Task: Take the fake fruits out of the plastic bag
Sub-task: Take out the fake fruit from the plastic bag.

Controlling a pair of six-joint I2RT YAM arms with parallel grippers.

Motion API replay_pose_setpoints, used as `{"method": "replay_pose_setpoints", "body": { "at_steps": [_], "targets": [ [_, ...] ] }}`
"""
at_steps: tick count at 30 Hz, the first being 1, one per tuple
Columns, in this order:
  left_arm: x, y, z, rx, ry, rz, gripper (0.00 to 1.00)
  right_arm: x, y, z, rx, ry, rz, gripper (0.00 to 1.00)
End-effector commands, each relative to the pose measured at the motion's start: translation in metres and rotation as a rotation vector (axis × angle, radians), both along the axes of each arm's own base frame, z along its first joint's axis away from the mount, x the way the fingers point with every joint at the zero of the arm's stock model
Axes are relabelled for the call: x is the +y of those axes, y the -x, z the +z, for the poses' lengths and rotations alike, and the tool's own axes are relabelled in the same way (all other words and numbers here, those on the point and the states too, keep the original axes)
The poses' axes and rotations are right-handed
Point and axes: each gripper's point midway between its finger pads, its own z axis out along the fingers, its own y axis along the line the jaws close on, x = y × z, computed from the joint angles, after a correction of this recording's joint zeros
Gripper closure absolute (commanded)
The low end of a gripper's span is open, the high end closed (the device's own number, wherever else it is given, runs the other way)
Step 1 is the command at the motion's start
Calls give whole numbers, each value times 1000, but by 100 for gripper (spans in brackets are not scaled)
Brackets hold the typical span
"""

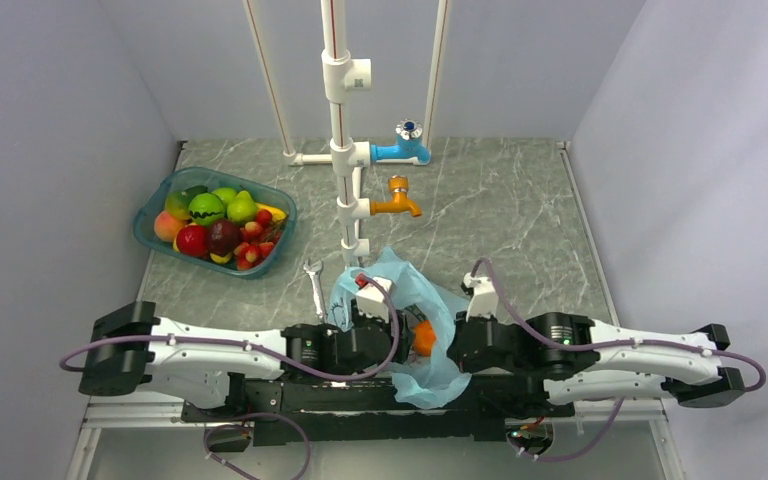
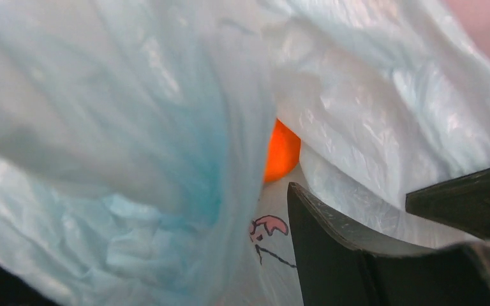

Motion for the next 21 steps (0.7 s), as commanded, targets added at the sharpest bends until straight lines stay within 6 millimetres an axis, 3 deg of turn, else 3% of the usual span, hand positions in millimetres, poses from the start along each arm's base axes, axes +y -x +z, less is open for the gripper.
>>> {"method": "replay_pose_setpoints", "body": {
  "at_steps": [1, 6, 10, 14, 19, 21],
  "targets": [
    [-21, -5, 12, -2, 59, 23, 32, -39, 30, -49, 224, 190, -111, 100],
    [-31, -7, 0, 5, 9, 19, 31, -71, 34, -77, 281, 336, -265, 100],
    [-32, -11, -11, 18, -13, 27, 31, -80, 29, -80, 256, 378, -330, 100],
    [-31, -14, -17, 21, -32, 20, 37, -54, 21, -63, 209, 251, -237, 100],
    [-51, -3, -19, 16, 29, -88, 42, -14, 13, -17, 117, -8, -81, 100],
    [-58, 4, -24, 21, 38, -128, 43, -7, 9, 1, 78, -91, -55, 100]
  ]
}}
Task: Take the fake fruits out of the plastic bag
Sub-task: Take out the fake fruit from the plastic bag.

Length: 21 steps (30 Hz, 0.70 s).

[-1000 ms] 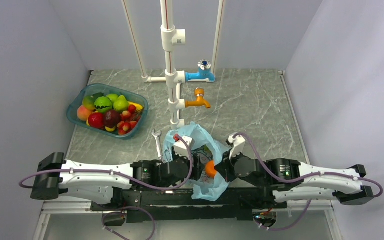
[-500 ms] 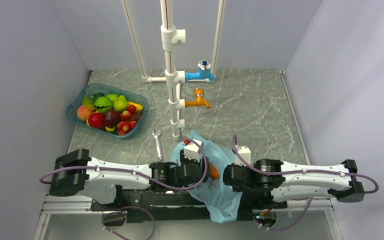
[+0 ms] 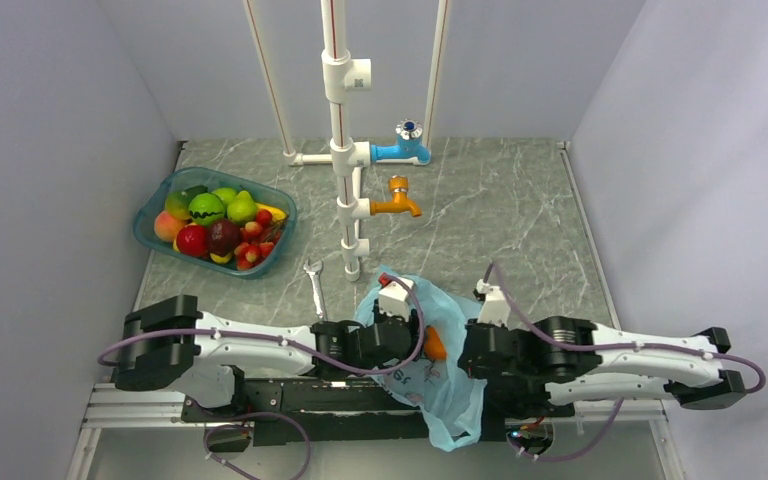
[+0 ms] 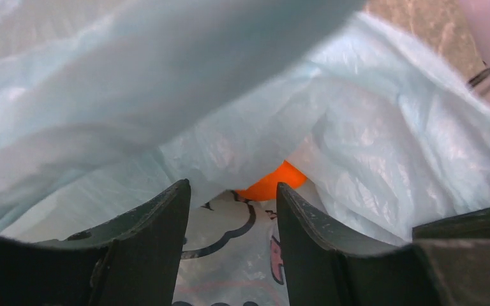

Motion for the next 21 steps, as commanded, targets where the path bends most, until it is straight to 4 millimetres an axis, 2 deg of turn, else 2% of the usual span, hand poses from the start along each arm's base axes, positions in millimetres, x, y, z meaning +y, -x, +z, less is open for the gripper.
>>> {"method": "replay_pose_setpoints", "body": {
  "at_steps": [1, 3, 8, 10, 16, 18, 21],
  "targets": [
    [-27, 17, 4, 0, 83, -112, 43, 34, -15, 58, -146, -262, 82, 100],
    [-29, 19, 0, 8, 81, -113, 44, 34, -18, 68, -170, -283, 88, 100],
    [-31, 17, -6, 13, 59, -92, 47, 35, -19, 72, -185, -260, 113, 100],
    [-31, 17, -3, 1, 62, -82, 48, 37, -18, 72, -185, -259, 126, 100],
    [-39, 28, 35, -47, 180, -161, 43, 44, -17, 75, -191, -287, 147, 100],
    [-40, 28, 38, -40, 185, -158, 43, 46, -17, 77, -200, -293, 159, 100],
    [-42, 25, 27, -25, 129, -130, 44, 48, -18, 80, -209, -289, 167, 100]
  ]
}}
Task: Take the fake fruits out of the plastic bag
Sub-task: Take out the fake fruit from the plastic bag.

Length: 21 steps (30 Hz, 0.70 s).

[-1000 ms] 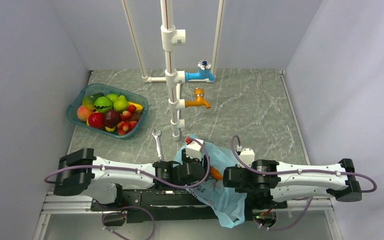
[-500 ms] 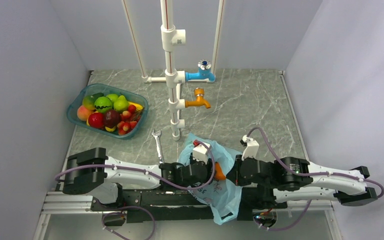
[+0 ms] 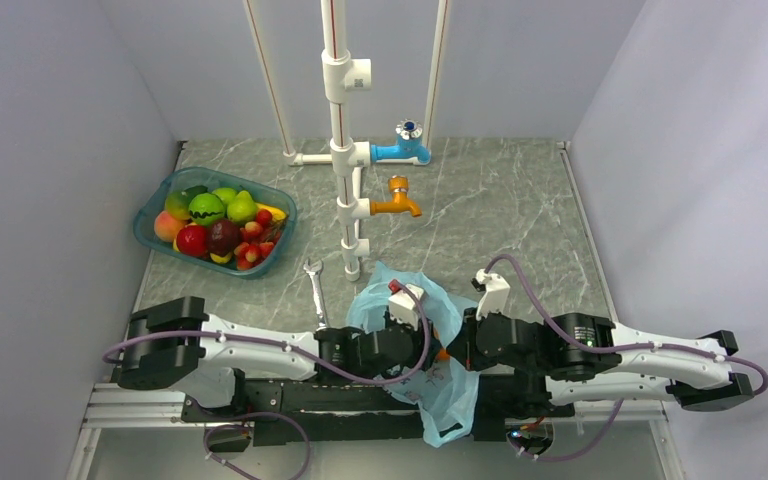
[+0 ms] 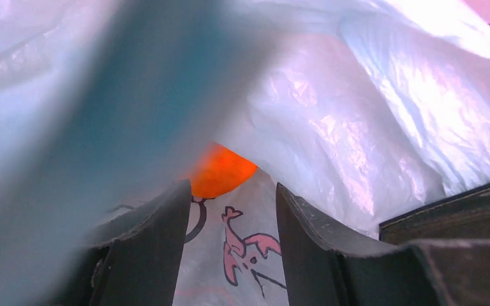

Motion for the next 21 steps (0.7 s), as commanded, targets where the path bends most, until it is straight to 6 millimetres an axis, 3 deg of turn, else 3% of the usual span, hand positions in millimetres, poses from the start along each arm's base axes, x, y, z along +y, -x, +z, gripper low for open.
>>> {"method": "replay_pose_setpoints", "body": {
  "at_steps": [1, 8, 13, 18, 21],
  "targets": [
    [-12, -2, 13, -4, 12, 7, 45, 12, -3, 23, -39, -61, 27, 100],
    [-17, -18, -4, 18, -50, 44, 46, 13, -2, 22, -33, -64, 30, 100],
    [-20, -27, -26, 109, -48, 52, 35, 9, -2, 24, -35, -73, 21, 100],
    [-40, -26, -39, 115, -76, -9, 15, 8, -4, 24, -45, -67, 20, 100],
    [-48, -26, -51, 131, -116, -15, 9, 9, -4, 26, -47, -68, 24, 100]
  ]
}}
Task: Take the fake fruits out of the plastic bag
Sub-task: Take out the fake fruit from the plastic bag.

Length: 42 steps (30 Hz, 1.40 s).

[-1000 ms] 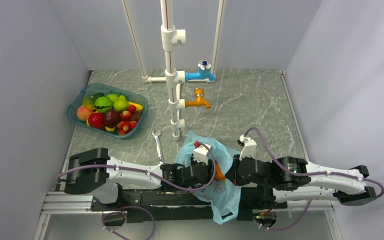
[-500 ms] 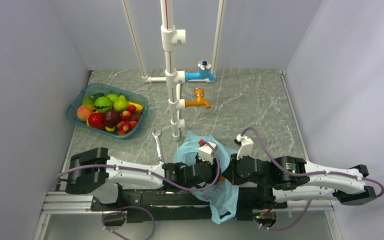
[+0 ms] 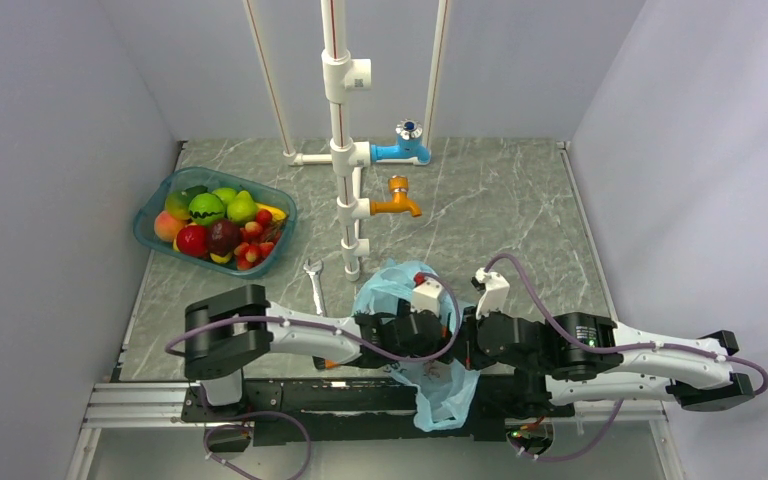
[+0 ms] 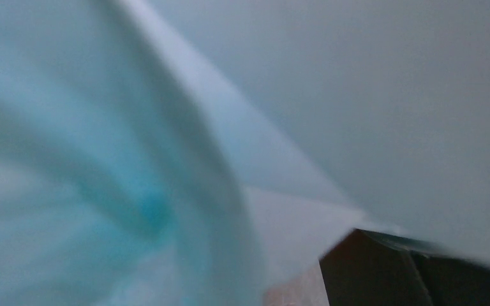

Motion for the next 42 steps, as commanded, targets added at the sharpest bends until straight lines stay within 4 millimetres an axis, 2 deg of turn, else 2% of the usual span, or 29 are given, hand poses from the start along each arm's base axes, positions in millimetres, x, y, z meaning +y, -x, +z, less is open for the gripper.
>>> {"method": "replay_pose_setpoints", "body": {
  "at_steps": [1, 4, 7, 8, 11, 13, 19, 22, 31, 36, 42],
  "targets": [
    [-26, 3, 2, 30, 11, -37, 8, 6, -3, 19, -27, -51, 7, 100],
    [-29, 1, -15, 47, -46, -28, 8, 6, -3, 19, -28, -54, 5, 100],
    [-33, 1, -25, 64, -67, -48, 14, 5, -3, 20, -31, -57, 4, 100],
    [-32, 0, -28, 71, -71, -49, 17, 4, -3, 20, -30, -56, 2, 100],
    [-28, -1, -24, 74, -59, -48, 36, 2, -4, 20, -29, -58, -4, 100],
    [-23, -2, -16, 66, -50, -47, 44, 1, -4, 18, -29, -56, -6, 100],
    [-2, 1, 13, 49, -8, -33, 57, 2, -4, 14, -32, -46, -3, 100],
    [12, 4, 25, 47, 24, -18, 62, 4, -5, 12, -39, -32, 2, 100],
    [35, 14, 80, 4, 139, -20, 72, 7, -5, 7, -41, -7, 8, 100],
    [63, 17, 103, -29, 147, 4, 74, 7, -5, 2, -35, -5, 6, 100],
    [115, 18, 126, -42, 192, 67, 74, 10, -5, 0, -38, 3, 14, 100]
  ]
}}
